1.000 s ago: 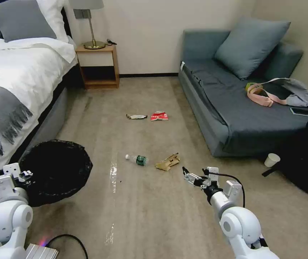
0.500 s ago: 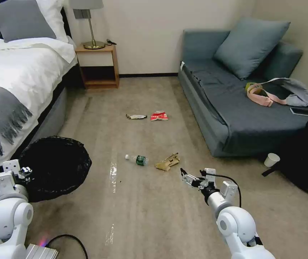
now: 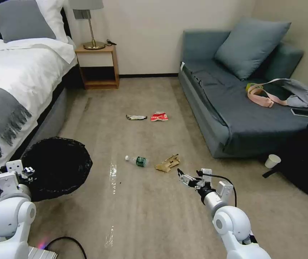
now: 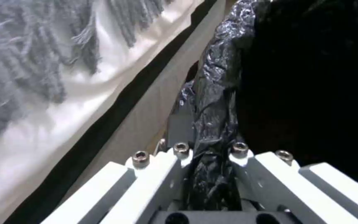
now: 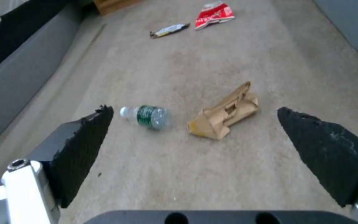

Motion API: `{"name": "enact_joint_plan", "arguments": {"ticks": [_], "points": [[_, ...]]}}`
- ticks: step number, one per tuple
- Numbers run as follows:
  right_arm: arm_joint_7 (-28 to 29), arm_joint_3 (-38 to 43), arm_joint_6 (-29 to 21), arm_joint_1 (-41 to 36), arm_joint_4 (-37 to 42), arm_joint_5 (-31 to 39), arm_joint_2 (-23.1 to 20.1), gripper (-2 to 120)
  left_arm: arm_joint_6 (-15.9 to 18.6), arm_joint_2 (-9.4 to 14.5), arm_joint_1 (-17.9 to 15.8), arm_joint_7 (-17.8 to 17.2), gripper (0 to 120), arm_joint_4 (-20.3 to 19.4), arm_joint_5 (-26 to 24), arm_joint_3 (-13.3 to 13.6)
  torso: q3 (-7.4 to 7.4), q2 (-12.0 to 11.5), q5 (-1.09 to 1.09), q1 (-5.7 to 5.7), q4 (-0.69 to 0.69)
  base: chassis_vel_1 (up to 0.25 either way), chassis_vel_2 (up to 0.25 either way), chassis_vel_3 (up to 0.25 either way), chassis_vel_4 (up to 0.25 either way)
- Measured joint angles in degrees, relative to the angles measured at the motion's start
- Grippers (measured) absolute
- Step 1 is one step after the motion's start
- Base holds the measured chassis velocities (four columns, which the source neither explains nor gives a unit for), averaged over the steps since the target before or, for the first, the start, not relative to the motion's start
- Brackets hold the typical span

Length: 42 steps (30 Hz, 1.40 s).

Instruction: Pick up the trash bin, then pick up the garbage on the floor and place it into the trash bin.

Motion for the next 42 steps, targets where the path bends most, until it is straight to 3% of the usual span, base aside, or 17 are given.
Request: {"name": "enact_joint_plan", "arguments": {"ticks": [27,42], "points": [[-1.03,-2.29,0.67,0.84,-2.00,-1.07,1.08,100,-0.37,1.05,-3.29,0.03,2,2.05,-0.09,1.94,0.00,0.00,0.00,0.00,0.00,-0.092,0.095,0.093,-0.096],[-1.30,-3.45,1.13,0.98,-2.33,-1.36,0.96,100,-1.24,-0.09,-1.82,0.14,2,1.53,0.57,0.93,0.00,0.00,0.01,0.00,0.00,-0.117,0.118,0.120,-0.115]]}}
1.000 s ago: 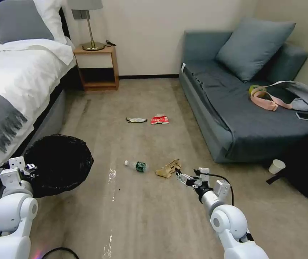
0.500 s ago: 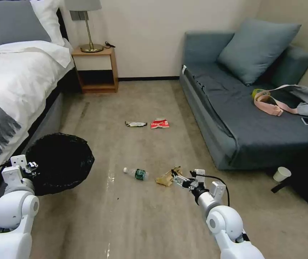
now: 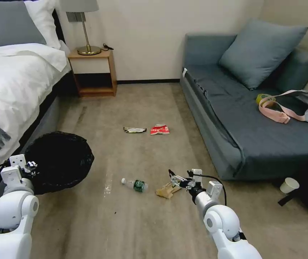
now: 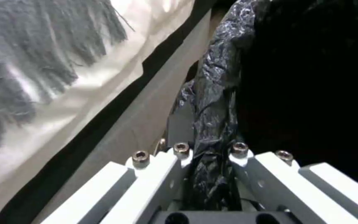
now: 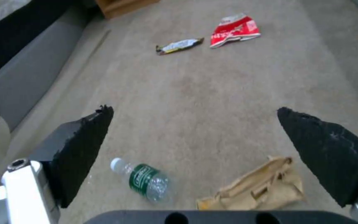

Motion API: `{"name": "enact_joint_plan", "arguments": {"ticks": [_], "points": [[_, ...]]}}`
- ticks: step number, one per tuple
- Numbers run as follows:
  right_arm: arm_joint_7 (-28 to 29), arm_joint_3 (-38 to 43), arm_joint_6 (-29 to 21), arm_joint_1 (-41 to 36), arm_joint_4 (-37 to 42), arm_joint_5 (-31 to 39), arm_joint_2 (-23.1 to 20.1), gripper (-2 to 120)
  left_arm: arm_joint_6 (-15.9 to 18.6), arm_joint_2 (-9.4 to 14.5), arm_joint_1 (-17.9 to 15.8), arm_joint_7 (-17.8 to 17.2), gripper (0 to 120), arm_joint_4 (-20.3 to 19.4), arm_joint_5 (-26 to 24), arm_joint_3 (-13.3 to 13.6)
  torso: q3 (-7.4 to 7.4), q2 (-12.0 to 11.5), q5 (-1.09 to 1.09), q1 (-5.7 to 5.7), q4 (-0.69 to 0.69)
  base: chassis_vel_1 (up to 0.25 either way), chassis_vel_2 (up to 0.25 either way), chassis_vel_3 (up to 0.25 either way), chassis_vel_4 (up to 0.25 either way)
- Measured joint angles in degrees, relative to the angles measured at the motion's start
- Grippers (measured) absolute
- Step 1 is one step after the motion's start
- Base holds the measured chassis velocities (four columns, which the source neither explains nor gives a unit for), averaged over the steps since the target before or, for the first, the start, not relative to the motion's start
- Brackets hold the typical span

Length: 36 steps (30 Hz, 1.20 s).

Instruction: Pick up the trash bin, then pick up the garbage on the floor and place it into the trash bin.

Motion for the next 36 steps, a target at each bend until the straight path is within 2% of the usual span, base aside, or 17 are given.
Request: {"name": "enact_joint_plan", "arguments": {"ticks": [9,22,32,35,36], "points": [[-0.35,-0.63,0.09,-0.93,0.27,-0.34,-0.91,100,-0.99,-1.37,1.99,-0.04,2,-0.30,0.48,-0.29,0.00,0.00,0.00,0.00,-0.01,-0.130,0.124,0.127,-0.129],[-1.24,-4.18,0.00,-1.06,0.02,-1.03,-0.86,100,-1.72,-1.49,2.83,-0.05,2,-0.39,0.49,-0.89,0.00,0.00,0.00,0.00,0.00,-0.122,0.128,0.131,-0.123],[-3.16,-11.69,0.11,1.41,-4.96,-4.58,-1.80,100,-2.55,-1.69,3.10,-0.04,2,0.26,0.55,-1.05,0.00,0.00,-0.01,0.00,-0.01,-0.127,0.120,0.131,-0.135],[-4.16,-18.21,-0.74,3.94,-7.70,-5.34,-4.22,100,-2.78,-1.82,3.05,-0.11,2,0.64,1.04,-1.12,0.00,0.00,-0.01,0.00,0.00,-0.111,0.120,0.119,-0.106],[-4.16,-18.21,-0.74,3.94,-7.70,-5.34,-4.22,100,-2.78,-1.82,3.05,-0.11,2,0.64,1.04,-1.12,0.00,0.00,-0.01,0.00,0.00,-0.106,0.107,0.100,-0.107]]}}
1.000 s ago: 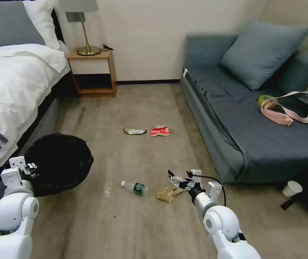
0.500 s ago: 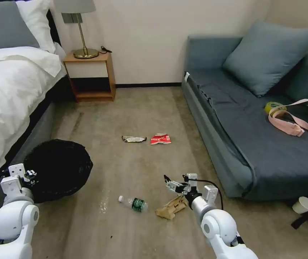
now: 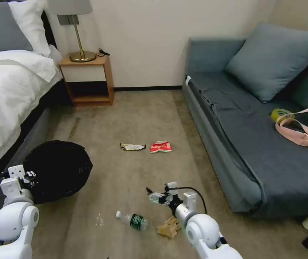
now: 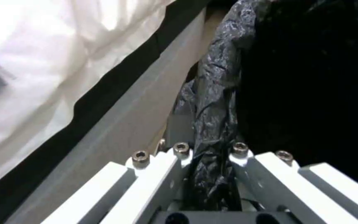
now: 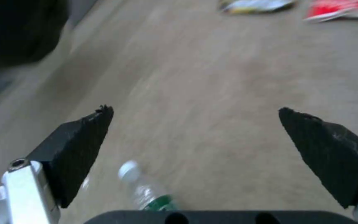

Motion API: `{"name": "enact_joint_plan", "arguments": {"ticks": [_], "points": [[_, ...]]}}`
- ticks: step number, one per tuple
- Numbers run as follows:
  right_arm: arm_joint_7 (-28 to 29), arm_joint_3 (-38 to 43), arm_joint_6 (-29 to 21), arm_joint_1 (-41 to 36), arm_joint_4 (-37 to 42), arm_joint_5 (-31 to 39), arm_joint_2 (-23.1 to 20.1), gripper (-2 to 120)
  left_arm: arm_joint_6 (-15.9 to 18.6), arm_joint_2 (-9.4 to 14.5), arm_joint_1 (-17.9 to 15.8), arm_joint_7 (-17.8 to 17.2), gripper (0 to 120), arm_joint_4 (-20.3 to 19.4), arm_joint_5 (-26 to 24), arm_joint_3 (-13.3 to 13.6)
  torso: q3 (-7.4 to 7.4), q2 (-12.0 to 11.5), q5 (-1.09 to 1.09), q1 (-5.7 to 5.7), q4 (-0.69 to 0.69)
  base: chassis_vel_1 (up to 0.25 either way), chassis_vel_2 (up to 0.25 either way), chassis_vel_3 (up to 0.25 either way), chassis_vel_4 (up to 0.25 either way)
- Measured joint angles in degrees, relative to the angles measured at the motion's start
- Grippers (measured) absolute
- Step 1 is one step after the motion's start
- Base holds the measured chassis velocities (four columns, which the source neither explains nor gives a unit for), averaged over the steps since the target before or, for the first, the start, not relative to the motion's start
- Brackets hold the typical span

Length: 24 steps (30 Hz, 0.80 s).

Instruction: Pick up the trash bin, then pick up the garbage on the floor and place it into the trash bin.

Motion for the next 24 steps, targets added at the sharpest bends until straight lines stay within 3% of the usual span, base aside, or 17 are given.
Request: {"name": "enact_joint_plan", "arguments": {"ticks": [4,13,24], "points": [[-0.91,-10.48,-0.88,5.84,-5.88,-1.88,-2.30,100,-0.48,-0.59,0.22,-0.05,2,-0.16,1.43,0.04,0.01,0.00,0.00,0.00,-0.01,-0.054,0.060,0.040,-0.047],[-4.49,-20.25,-1.79,12.63,-13.73,-3.13,-1.46,100,-2.49,-1.86,2.48,0.72,2,-1.38,3.63,-0.44,0.00,0.00,-0.01,0.00,0.00,0.000,0.000,0.000,0.000],[-6.58,-24.51,-0.38,17.38,-20.38,-6.62,0.01,100,-4.76,-3.28,4.23,1.17,2,-1.60,4.35,-0.99,0.00,0.00,0.01,0.00,0.01,0.000,0.000,0.000,0.000]]}}
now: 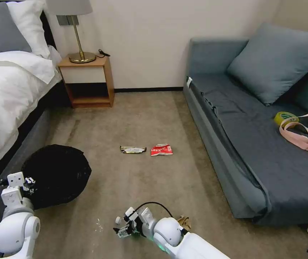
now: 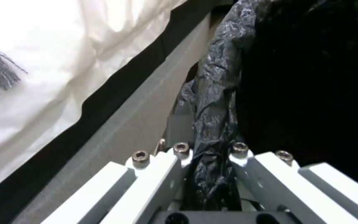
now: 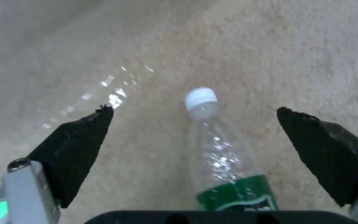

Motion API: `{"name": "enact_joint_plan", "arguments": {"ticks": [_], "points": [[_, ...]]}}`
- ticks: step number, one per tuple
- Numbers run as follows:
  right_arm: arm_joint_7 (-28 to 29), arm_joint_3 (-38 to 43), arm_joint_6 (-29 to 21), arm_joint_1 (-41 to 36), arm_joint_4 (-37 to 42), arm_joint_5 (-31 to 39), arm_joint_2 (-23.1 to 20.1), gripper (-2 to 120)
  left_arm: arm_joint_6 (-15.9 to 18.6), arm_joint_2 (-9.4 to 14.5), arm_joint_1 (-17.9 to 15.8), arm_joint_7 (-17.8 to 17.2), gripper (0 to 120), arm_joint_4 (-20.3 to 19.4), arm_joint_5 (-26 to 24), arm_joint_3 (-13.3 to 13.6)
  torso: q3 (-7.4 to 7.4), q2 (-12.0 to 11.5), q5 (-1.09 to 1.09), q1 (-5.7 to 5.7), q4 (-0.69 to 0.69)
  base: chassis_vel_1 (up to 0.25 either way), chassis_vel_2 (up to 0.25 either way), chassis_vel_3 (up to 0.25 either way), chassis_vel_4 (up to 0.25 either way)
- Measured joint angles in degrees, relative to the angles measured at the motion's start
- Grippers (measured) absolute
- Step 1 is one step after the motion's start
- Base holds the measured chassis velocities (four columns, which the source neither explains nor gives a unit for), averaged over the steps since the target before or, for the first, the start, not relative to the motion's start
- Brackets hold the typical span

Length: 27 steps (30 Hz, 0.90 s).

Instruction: Pick up the trash bin, then pick up the garbage on the floor and place it into the trash bin.

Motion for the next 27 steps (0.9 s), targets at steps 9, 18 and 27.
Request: {"name": "enact_joint_plan", "arguments": {"ticks": [9,18,27], "points": [[-1.13,1.92,3.32,-0.27,-6.88,-5.42,1.08,100,-0.40,-0.35,-1.21,0.12,2,0.55,0.84,1.10,0.00,0.00,-0.01,0.00,-0.02,0.000,0.000,0.000,0.000],[-2.06,2.97,3.86,-0.41,-9.31,-6.38,2.31,83,-0.41,-1.02,-1.44,0.13,2,0.15,1.51,1.87,0.00,0.00,0.00,0.00,-0.01,0.000,0.000,0.000,0.000],[-4.33,5.51,7.50,-0.64,-12.92,-8.03,3.54,50,-0.69,-1.61,-0.33,0.43,2,-2.02,2.14,0.79,0.00,0.00,0.00,0.00,-0.01,0.000,0.000,0.000,0.000]]}}
